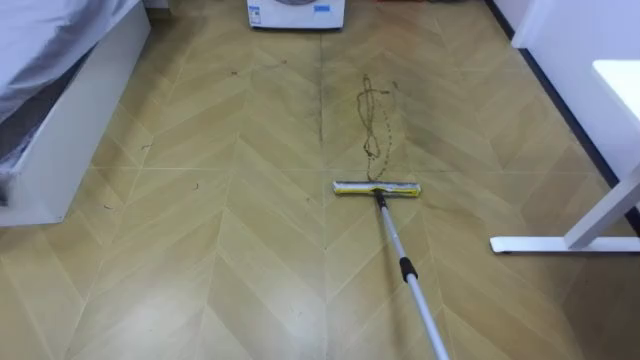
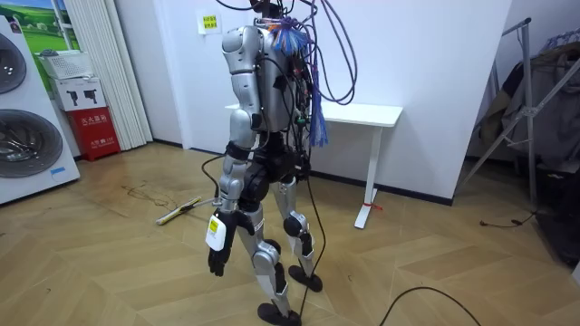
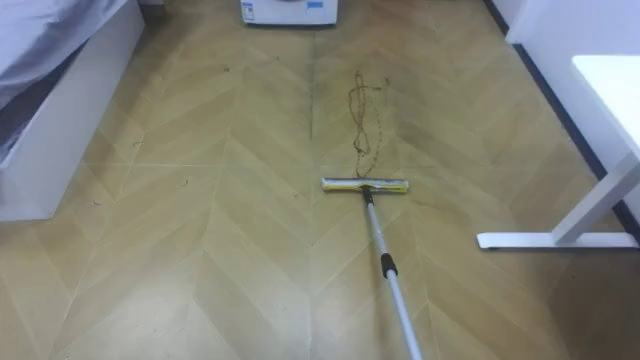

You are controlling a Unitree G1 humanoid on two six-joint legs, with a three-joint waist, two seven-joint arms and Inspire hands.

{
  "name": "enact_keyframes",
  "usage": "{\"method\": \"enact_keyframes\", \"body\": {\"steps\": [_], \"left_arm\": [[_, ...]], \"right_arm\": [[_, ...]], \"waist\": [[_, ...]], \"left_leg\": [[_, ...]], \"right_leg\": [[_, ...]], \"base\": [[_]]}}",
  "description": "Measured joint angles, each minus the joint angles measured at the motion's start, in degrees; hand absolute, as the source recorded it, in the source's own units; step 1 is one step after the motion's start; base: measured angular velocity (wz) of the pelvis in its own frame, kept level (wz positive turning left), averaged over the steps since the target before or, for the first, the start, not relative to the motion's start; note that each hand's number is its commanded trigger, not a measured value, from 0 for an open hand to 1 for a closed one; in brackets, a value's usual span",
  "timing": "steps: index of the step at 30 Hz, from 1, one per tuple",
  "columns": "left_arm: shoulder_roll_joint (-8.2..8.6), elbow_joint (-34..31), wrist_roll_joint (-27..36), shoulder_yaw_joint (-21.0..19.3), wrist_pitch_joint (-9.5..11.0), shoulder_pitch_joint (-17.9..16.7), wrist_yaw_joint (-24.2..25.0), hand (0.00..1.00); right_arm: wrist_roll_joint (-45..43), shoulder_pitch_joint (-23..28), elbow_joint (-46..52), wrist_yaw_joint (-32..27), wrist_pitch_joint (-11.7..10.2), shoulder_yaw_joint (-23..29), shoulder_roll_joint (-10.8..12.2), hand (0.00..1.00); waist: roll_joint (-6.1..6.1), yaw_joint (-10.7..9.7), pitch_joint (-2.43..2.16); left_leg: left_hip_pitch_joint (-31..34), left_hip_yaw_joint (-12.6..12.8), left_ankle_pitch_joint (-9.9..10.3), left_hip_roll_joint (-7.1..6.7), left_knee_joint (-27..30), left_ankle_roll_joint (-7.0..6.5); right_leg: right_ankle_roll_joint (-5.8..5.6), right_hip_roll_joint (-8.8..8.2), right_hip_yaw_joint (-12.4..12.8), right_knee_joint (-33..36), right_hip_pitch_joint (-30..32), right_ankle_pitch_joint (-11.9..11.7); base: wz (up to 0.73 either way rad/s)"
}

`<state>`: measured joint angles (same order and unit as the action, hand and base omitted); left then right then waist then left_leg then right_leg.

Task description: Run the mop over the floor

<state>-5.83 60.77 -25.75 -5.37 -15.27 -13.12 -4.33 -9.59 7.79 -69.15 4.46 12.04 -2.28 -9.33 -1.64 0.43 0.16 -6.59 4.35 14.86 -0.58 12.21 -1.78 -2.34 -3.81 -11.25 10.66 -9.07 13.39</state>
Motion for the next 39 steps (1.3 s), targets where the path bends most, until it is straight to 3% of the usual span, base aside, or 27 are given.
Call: {"method": "enact_keyframes", "body": {"steps": [18,27,28,30,32,36,37,38,39], "left_arm": [[0.04,1.5,0.4,0.0,0.3,0.5,0.6,0.0],[0.24,6.4,3.1,0.9,0.4,3.7,0.3,0.0],[0.24,6.8,3.8,1.3,0.6,4.2,0.3,0.0],[0.23,7.4,3.9,1.4,0.7,5.6,0.8,0.0],[0.01,9.1,5.5,1.3,0.9,8.4,1.0,0.0],[-0.44,9.1,8.1,2.7,0.9,9.4,0.8,0.0],[-0.92,9.1,9.7,3.7,0.9,9.8,0.7,0.0],[-1.76,9.6,10.8,4.5,1.0,10.0,0.7,0.0],[-2.07,10.0,11.8,4.7,1.0,10.1,0.5,0.0]], "right_arm": [[0.3,-0.2,-0.3,-0.7,0.1,0.1,0.0,1.0],[3.1,-1.6,-3.1,-2.6,0.2,0.1,0.2,1.0],[3.6,-2.9,-4.9,-2.7,0.2,0.1,0.2,1.0],[4.2,-4.6,-6.6,-3.3,0.4,0.4,0.1,1.0],[6.4,-6.1,-8.1,-4.6,0.5,0.2,0.1,1.0],[9.7,-10.6,-11.5,-5.4,0.5,0.6,-0.1,1.0],[10.5,-12.0,-12.6,-5.6,0.3,1.3,-0.3,1.0],[11.3,-14.1,-14.0,-5.5,0.3,1.3,-0.5,1.0],[11.5,-15.1,-14.2,-5.4,0.4,1.3,-0.8,1.0]], "waist": [[0.51,-0.2,-0.11],[1.47,-0.2,0.0],[1.53,-0.2,-0.02],[1.59,-0.5,0.36],[1.83,0.2,1.04],[2.37,1.5,1.03],[2.66,1.6,0.88],[2.27,1.8,0.94],[1.94,2.2,0.86]], "left_leg": [[3.8,-0.6,0.0,-0.06,1.4,0.0],[11.7,-1.6,0.0,-0.21,5.8,-0.01],[13.4,-1.8,0.0,-0.23,7.2,-0.03],[17.3,-1.9,0.4,-0.42,10.9,-0.48],[23.8,-2.2,1.7,-0.51,18.8,-0.19],[34.9,-3.3,3.3,-0.41,33.9,1.29],[39.9,-2.9,2.1,0.62,40.7,2.32],[44.7,-2.9,-1.3,1.13,48.0,2.83],[47.5,-2.8,-4.5,1.23,51.6,2.96]], "right_leg": [[0.04,-0.05,-0.5,0.3,3.0,0.0],[0.35,-1.04,-1.4,6.2,10.8,0.8],[0.5,-1.62,-1.6,8.6,12.9,1.6],[0.63,-2.53,-2.6,12.4,16.3,3.0],[1.41,-3.86,-3.1,20.1,22.1,5.9],[3.22,-4.1,-2.9,30.7,30.3,11.8],[4.3,-4.03,-2.7,34.5,32.9,13.4],[5.4,-3.6,-1.8,38.3,35.2,15.0],[6.05,-3.32,-0.9,39.9,36.1,15.6]], "base": [[0.02],[0.06],[0.17],[0.29],[0.32],[0.25],[0.5],[0.42],[0.14]]}}
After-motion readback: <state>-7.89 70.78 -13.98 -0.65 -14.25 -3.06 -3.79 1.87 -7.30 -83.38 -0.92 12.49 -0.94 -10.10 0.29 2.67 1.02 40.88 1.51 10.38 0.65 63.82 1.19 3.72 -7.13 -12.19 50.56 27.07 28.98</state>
